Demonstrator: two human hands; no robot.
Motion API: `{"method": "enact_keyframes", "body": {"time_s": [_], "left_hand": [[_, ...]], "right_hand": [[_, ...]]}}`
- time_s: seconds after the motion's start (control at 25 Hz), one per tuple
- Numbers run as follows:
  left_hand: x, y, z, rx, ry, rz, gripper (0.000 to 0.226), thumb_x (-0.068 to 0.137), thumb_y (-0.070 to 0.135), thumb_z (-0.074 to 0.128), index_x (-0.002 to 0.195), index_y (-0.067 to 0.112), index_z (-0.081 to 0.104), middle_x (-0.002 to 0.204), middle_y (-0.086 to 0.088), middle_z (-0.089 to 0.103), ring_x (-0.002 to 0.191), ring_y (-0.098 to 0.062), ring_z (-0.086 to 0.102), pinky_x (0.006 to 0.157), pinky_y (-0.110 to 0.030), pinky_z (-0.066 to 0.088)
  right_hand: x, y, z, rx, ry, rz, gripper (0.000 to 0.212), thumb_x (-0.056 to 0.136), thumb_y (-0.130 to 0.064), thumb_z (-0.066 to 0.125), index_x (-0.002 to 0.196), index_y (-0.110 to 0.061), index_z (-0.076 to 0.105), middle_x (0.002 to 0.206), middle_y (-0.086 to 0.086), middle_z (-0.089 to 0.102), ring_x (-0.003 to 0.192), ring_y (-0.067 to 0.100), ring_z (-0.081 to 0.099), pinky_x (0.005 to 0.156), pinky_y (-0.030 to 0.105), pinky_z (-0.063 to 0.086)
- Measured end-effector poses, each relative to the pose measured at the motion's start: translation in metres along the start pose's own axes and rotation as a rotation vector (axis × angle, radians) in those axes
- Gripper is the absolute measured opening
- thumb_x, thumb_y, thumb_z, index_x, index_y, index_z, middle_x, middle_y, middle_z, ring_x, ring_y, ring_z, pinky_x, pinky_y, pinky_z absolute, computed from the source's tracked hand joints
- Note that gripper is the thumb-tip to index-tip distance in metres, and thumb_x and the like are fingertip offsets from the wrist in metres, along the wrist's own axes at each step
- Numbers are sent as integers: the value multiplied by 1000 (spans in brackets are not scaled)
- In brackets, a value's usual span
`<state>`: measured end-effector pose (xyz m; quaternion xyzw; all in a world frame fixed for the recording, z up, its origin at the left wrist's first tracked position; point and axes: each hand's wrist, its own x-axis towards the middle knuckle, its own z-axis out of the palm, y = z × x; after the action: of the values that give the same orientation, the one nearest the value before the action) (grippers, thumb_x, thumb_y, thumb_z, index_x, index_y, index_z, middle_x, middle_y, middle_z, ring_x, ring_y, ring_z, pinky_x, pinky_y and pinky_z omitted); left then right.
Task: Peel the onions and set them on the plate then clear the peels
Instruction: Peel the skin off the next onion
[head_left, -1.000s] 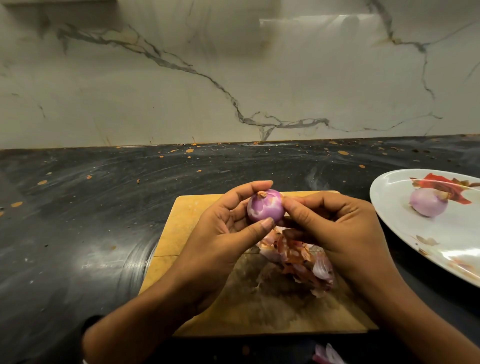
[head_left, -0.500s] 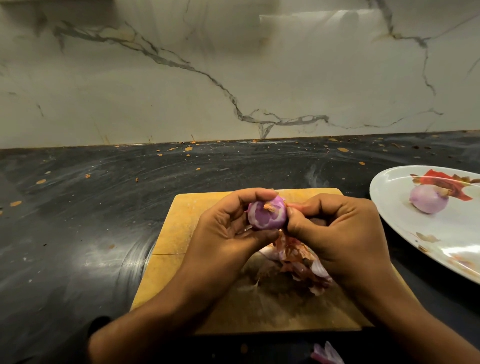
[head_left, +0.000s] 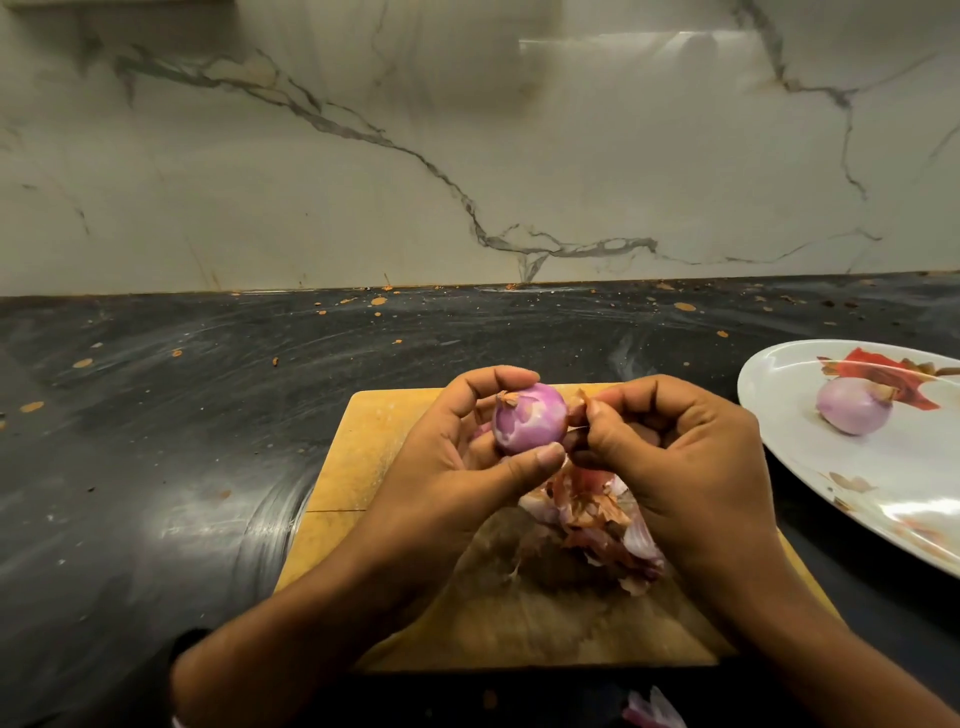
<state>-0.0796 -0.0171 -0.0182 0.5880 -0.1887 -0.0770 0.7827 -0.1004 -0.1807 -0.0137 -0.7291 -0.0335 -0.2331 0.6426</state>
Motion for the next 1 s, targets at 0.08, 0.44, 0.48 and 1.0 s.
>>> {"method": "enact_keyframes", "body": {"time_s": [0.08,0.44,0.48,1.0], "left_hand": [[1,-1,-1,-39,18,-5,51,70,5,72,118,12,58,107,-9,73,100,-27,70,87,-35,60],[2,1,-2,-46,31,-45,57,66,27,78,119,17,60,114,-16,71,102,-31,67,87,-39,57],[2,0,-4,-48,37,-43,59,66,26,78,120,15,58,114,-16,71,104,-33,66,90,-43,56],[1,-3,-4,60,48,70,58,59,-1,78,113,10,58,105,-1,73,97,-20,72,76,-25,59]], "right_hand": [[0,-1,0,30,-5,25,4,86,-10,70,88,-11,74,77,2,77,74,16,76,66,29,62],[3,2,-5,-78,27,-24,19,89,1,61,82,-14,69,75,2,74,71,17,74,66,33,62],[2,2,-4,-104,19,-54,22,90,-1,60,78,-16,70,72,1,72,69,17,72,64,32,61],[-1,-2,0,54,-149,-68,9,79,-11,76,88,-14,80,80,-5,78,76,9,75,63,17,57]]}}
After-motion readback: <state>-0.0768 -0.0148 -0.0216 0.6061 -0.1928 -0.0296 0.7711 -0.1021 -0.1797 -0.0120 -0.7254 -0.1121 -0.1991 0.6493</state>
